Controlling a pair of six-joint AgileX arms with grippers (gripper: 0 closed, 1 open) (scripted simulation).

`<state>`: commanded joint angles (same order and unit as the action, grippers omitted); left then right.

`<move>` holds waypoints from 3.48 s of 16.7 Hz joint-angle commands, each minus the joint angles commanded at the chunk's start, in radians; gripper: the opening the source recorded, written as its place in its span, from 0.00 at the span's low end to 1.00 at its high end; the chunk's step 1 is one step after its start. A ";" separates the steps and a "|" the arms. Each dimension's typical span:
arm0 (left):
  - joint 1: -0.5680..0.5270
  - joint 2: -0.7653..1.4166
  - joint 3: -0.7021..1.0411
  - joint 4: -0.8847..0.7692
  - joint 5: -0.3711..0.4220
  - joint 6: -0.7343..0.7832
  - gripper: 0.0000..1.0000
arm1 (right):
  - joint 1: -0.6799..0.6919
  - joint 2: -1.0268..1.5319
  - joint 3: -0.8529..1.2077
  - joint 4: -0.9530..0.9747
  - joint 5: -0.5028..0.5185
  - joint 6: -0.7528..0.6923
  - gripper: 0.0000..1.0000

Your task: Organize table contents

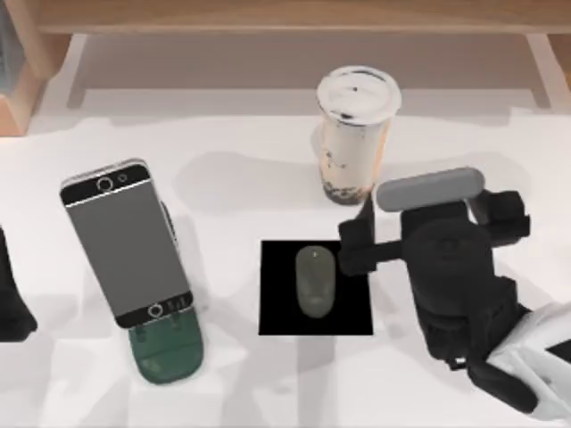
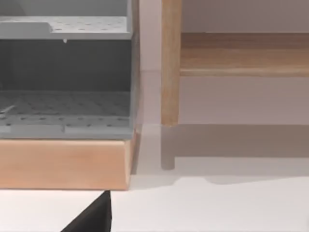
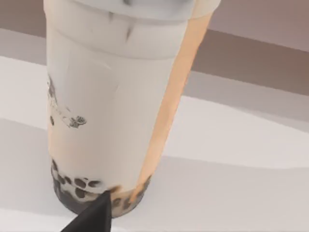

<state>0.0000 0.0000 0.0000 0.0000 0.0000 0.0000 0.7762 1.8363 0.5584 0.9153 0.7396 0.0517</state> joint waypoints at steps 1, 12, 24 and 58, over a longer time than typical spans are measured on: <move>0.000 0.000 0.000 0.000 0.000 0.000 1.00 | 0.007 0.054 0.030 0.044 0.012 -0.004 1.00; 0.000 0.000 0.000 0.000 0.000 0.000 1.00 | -0.013 0.476 0.356 0.463 0.063 -0.046 1.00; 0.000 0.000 0.000 0.000 0.000 0.000 1.00 | -0.063 0.518 0.455 0.418 0.017 -0.048 1.00; 0.000 0.000 0.000 0.000 0.000 0.000 1.00 | -0.067 0.489 0.463 0.382 0.010 -0.045 0.00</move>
<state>0.0000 0.0000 0.0000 0.0000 0.0000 0.0000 0.7088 2.3248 1.0213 1.2973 0.7497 0.0069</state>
